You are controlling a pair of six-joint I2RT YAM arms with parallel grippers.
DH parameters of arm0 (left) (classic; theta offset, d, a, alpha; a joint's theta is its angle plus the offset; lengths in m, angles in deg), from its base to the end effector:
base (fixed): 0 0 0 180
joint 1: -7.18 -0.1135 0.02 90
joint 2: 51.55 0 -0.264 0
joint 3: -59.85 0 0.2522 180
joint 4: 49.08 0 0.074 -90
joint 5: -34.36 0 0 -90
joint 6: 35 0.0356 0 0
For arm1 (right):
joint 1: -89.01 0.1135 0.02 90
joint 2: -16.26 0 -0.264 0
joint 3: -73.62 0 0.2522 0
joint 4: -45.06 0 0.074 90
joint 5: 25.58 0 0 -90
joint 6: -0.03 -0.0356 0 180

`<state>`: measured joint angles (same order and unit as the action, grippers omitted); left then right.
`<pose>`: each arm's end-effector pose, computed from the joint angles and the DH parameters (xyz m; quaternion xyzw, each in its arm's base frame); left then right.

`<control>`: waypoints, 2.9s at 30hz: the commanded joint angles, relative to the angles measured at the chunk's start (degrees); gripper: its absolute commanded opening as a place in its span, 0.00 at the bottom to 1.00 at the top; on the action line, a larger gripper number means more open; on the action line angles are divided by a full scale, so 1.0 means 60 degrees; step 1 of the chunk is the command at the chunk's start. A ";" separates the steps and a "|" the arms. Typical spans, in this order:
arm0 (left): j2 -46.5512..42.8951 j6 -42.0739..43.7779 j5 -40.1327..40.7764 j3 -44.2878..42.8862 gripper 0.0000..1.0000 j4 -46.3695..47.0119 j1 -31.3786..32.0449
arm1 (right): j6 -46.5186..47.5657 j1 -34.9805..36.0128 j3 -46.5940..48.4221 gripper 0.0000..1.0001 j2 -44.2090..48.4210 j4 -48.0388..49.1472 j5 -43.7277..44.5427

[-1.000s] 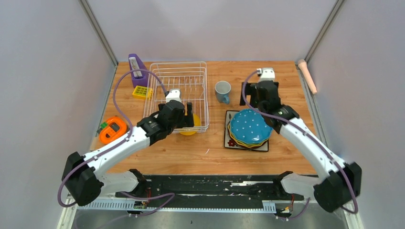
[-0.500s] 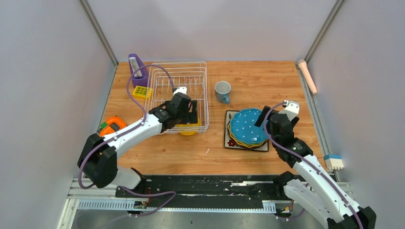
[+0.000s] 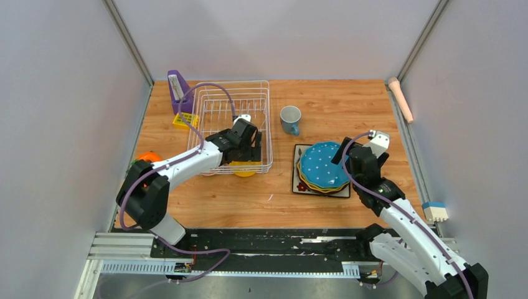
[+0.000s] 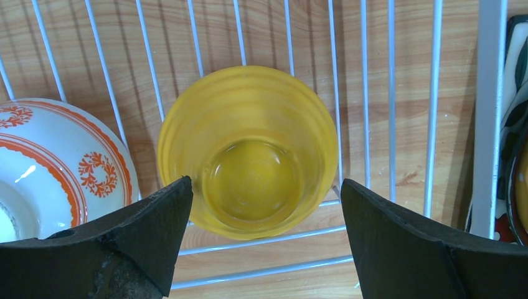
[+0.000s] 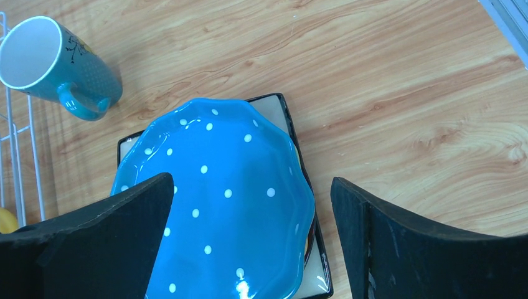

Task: Unload the mixed dishes from the dish rack
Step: Pick up the bowl from the dish rack.

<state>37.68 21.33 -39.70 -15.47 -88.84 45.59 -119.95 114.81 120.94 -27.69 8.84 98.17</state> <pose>0.2610 -0.1945 0.2297 -0.0043 0.9420 -0.0751 0.3272 0.1605 0.0556 0.2554 0.1694 0.8348 -0.0112 0.5238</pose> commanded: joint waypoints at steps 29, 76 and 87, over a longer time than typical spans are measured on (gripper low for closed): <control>0.0730 0.0112 0.0472 -0.0958 0.67 -0.0830 -0.0074 | -0.0233 -0.0023 0.0295 1.00 -0.0781 0.0169 0.0198; -0.6057 0.0517 0.0057 0.1498 0.26 0.2052 -0.0070 | -0.2646 -0.0009 0.0976 0.96 -0.1453 0.4452 -0.9439; -0.7085 0.0458 -0.2410 0.2398 0.24 0.3328 -0.0069 | -0.3126 0.1252 0.1851 0.89 -0.3574 0.7439 -1.1660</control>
<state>-3.84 23.71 -48.39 -1.22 -75.29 45.29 -137.96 119.07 127.98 -47.38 42.85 33.48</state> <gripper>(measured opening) 0.634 0.902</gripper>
